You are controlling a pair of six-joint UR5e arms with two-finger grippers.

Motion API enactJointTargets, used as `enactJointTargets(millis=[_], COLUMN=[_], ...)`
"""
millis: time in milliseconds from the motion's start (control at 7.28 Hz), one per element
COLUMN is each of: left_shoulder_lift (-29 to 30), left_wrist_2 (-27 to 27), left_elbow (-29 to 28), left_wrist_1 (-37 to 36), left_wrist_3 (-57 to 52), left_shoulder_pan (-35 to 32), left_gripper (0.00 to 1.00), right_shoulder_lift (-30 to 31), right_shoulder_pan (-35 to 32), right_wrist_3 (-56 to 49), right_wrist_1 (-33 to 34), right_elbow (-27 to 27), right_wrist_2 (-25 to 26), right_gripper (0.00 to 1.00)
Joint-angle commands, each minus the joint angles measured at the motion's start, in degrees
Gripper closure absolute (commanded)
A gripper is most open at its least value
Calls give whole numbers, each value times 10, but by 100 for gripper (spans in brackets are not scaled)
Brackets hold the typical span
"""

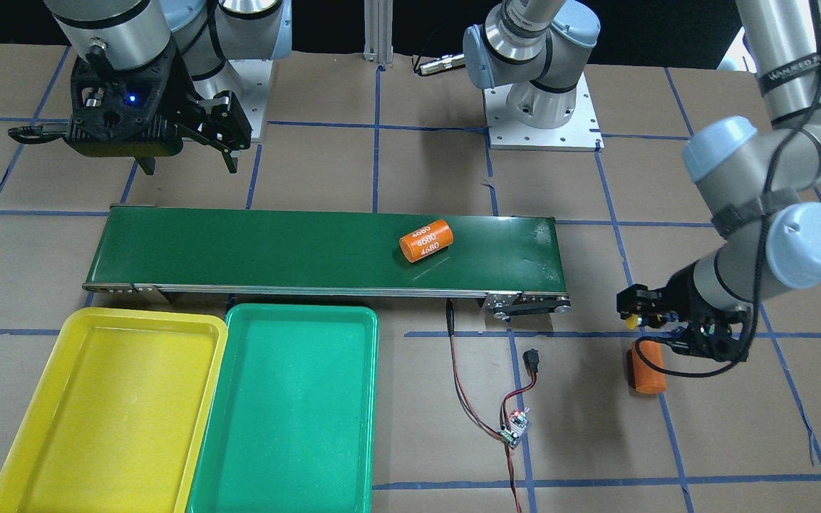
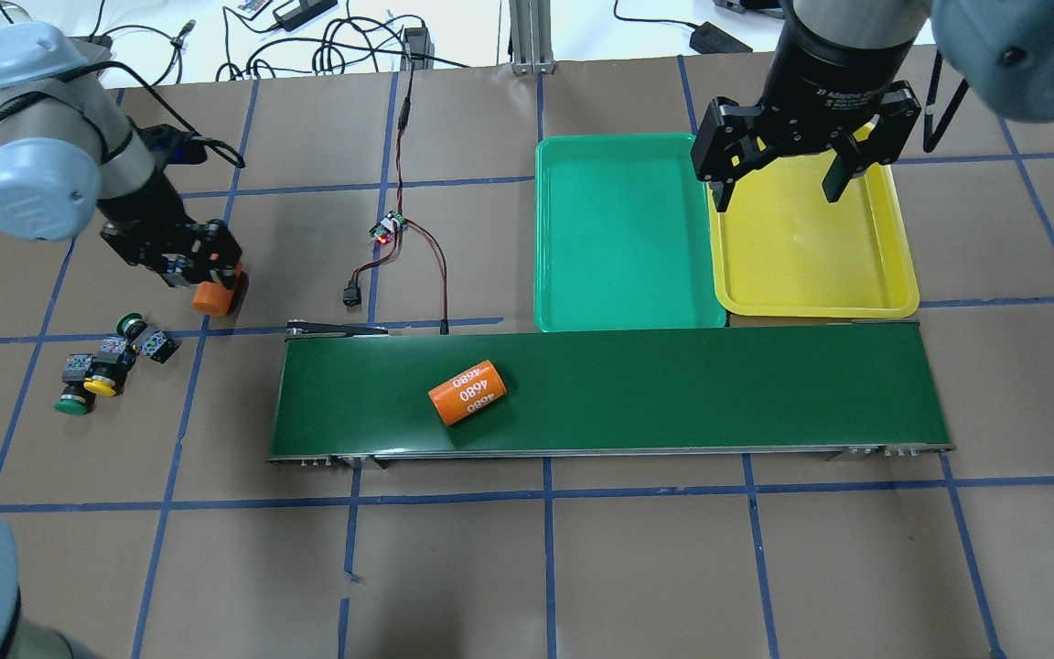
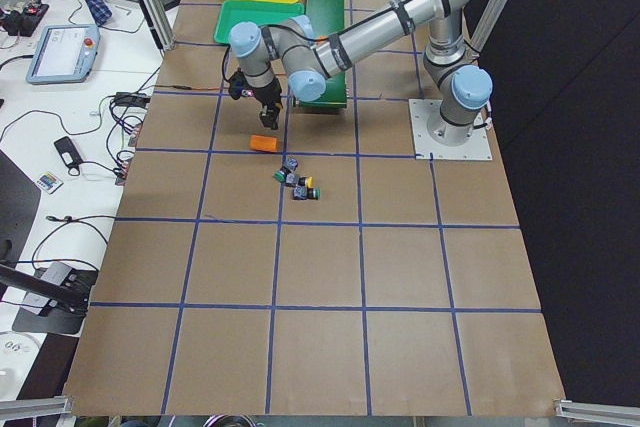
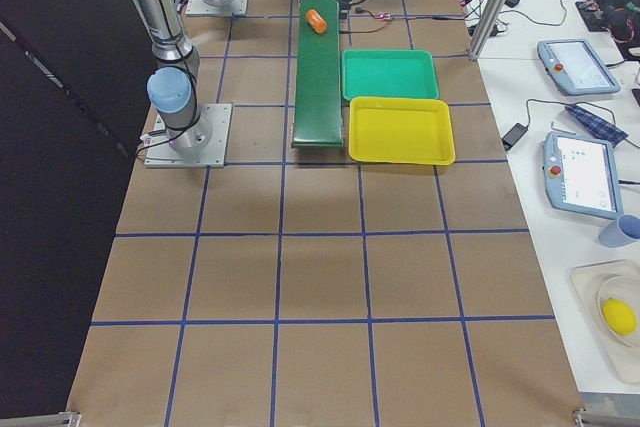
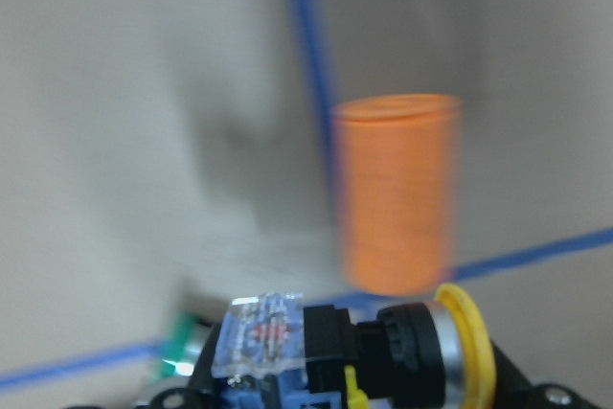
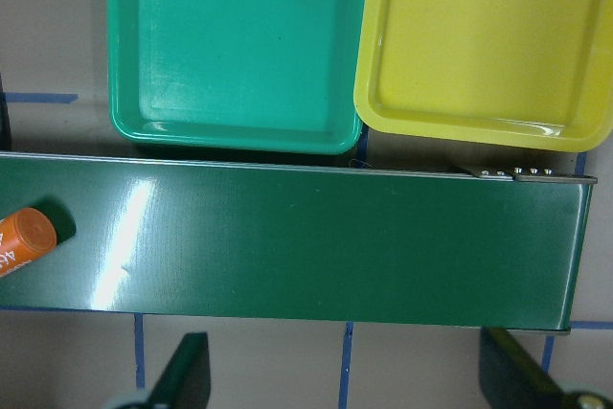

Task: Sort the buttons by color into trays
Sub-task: 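Place the yellow-capped button on the belt and withdraw the left gripper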

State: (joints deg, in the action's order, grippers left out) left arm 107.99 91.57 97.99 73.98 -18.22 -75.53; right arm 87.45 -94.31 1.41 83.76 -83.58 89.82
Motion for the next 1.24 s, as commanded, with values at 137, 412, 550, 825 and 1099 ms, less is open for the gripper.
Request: enactJointTargets(millis=[137, 412, 550, 825, 1099], left_shoulder_lift=[-81, -76, -62, -76, -77], left_wrist_2=[-22, -21, -21, -18, -22], left_elbow=[115, 131, 135, 123, 79], left_wrist_1=[-3, -9, -43, -75, -27], left_wrist_3=[231, 263, 261, 230, 132], left_shoulder_pan=[-137, -176, -175, -162, -57], left_gripper=[98, 62, 17, 0, 0], right_shoulder_lift=[0, 0, 0, 0, 0], right_shoulder_pan=[0, 1, 1, 1, 1], right_wrist_3=[0, 0, 0, 0, 0], right_wrist_1=[0, 0, 0, 0, 0], right_elbow=[0, 0, 0, 0, 0], right_wrist_2=[0, 0, 1, 1, 1], right_gripper=[0, 0, 0, 0, 0])
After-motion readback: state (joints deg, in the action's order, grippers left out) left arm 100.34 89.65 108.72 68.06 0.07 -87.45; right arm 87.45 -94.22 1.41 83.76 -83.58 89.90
